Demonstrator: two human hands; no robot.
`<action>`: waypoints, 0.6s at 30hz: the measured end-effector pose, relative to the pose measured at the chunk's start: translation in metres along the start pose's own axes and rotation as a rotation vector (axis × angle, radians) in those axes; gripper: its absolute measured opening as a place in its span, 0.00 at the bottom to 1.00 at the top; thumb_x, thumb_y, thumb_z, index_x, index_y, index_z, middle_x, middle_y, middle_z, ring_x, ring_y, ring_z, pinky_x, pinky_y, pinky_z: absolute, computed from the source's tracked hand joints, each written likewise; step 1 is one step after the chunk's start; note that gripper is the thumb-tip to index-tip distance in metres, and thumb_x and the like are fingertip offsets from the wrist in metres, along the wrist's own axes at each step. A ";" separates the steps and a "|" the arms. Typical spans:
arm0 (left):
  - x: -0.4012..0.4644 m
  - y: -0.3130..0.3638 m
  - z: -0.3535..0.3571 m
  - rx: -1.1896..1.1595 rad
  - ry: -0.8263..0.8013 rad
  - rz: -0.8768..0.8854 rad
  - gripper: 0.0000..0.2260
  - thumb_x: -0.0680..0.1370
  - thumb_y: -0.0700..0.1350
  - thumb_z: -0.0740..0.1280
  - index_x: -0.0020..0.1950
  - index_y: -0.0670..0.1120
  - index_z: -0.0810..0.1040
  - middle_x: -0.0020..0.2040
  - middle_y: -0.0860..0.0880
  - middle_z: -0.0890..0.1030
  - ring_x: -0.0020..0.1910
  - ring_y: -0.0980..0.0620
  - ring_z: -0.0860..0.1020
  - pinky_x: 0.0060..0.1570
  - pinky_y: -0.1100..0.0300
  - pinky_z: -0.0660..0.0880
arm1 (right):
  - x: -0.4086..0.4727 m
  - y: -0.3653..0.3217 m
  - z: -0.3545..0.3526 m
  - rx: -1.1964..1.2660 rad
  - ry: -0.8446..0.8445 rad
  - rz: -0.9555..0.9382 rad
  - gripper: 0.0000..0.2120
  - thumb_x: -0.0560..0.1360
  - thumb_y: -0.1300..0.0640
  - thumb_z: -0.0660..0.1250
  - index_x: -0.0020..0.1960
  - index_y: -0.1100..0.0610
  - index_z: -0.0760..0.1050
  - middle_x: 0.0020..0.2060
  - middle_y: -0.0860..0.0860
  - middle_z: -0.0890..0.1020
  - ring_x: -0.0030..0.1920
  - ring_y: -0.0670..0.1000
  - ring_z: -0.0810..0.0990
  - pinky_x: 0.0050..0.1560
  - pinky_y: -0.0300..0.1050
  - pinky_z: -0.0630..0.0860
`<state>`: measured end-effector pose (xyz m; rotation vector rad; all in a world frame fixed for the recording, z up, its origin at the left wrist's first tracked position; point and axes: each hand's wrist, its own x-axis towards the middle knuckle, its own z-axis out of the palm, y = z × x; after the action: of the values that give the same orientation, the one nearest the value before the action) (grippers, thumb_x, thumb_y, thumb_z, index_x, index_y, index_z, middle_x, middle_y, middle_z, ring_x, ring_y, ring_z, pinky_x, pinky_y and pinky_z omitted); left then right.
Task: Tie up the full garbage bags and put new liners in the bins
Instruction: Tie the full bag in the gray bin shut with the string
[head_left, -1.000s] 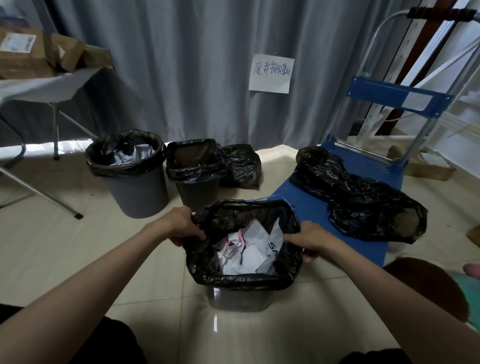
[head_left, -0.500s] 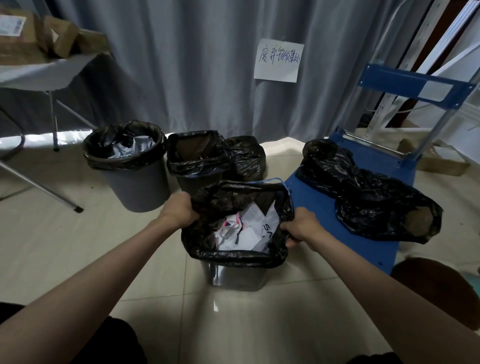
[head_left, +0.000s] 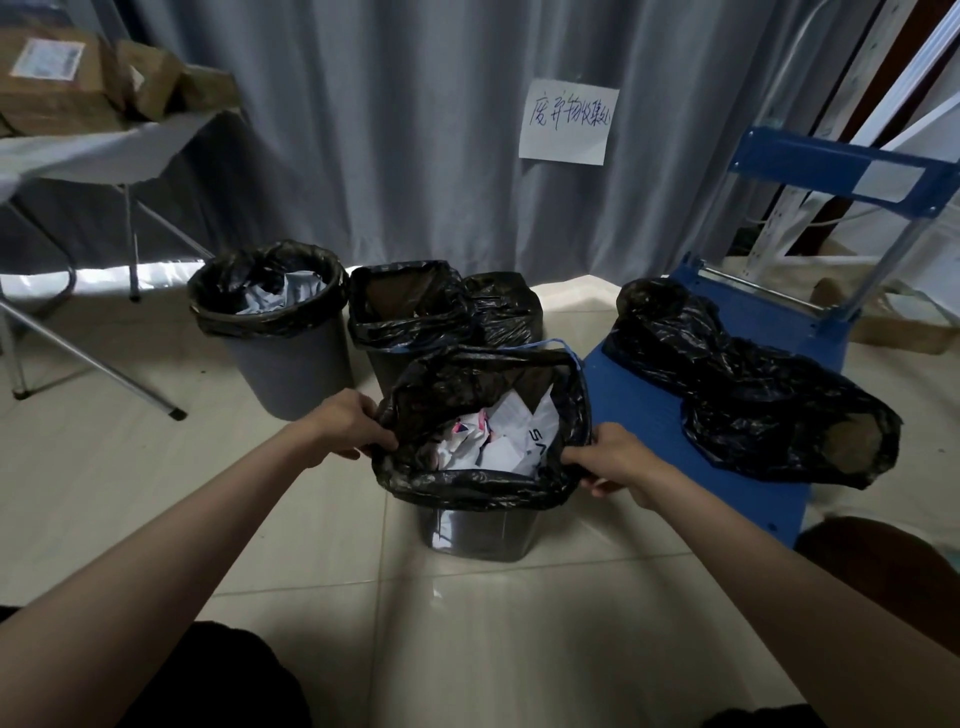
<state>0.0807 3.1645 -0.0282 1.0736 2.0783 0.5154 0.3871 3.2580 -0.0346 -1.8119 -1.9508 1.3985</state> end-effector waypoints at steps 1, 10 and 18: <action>-0.003 -0.002 -0.002 -0.007 -0.042 -0.007 0.09 0.71 0.39 0.76 0.47 0.41 0.79 0.43 0.43 0.84 0.41 0.49 0.83 0.42 0.57 0.77 | -0.001 0.002 -0.001 0.021 -0.019 0.006 0.03 0.76 0.60 0.69 0.47 0.60 0.76 0.35 0.55 0.80 0.30 0.50 0.77 0.31 0.43 0.76; -0.017 0.006 -0.008 -0.134 -0.060 0.004 0.11 0.73 0.33 0.71 0.36 0.42 0.73 0.28 0.46 0.79 0.29 0.50 0.79 0.33 0.58 0.80 | -0.008 0.005 -0.010 0.245 0.027 0.045 0.10 0.76 0.66 0.69 0.39 0.59 0.70 0.29 0.58 0.81 0.26 0.50 0.82 0.26 0.40 0.79; -0.011 0.028 -0.009 -0.172 0.430 0.205 0.12 0.69 0.37 0.74 0.40 0.45 0.70 0.35 0.46 0.78 0.30 0.51 0.74 0.30 0.59 0.71 | -0.001 -0.008 -0.008 0.522 0.344 -0.081 0.10 0.75 0.65 0.67 0.46 0.55 0.66 0.37 0.58 0.79 0.25 0.53 0.78 0.42 0.55 0.82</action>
<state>0.0928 3.1711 0.0005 1.1547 2.2426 1.0876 0.3861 3.2625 -0.0243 -1.5752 -1.3207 1.3047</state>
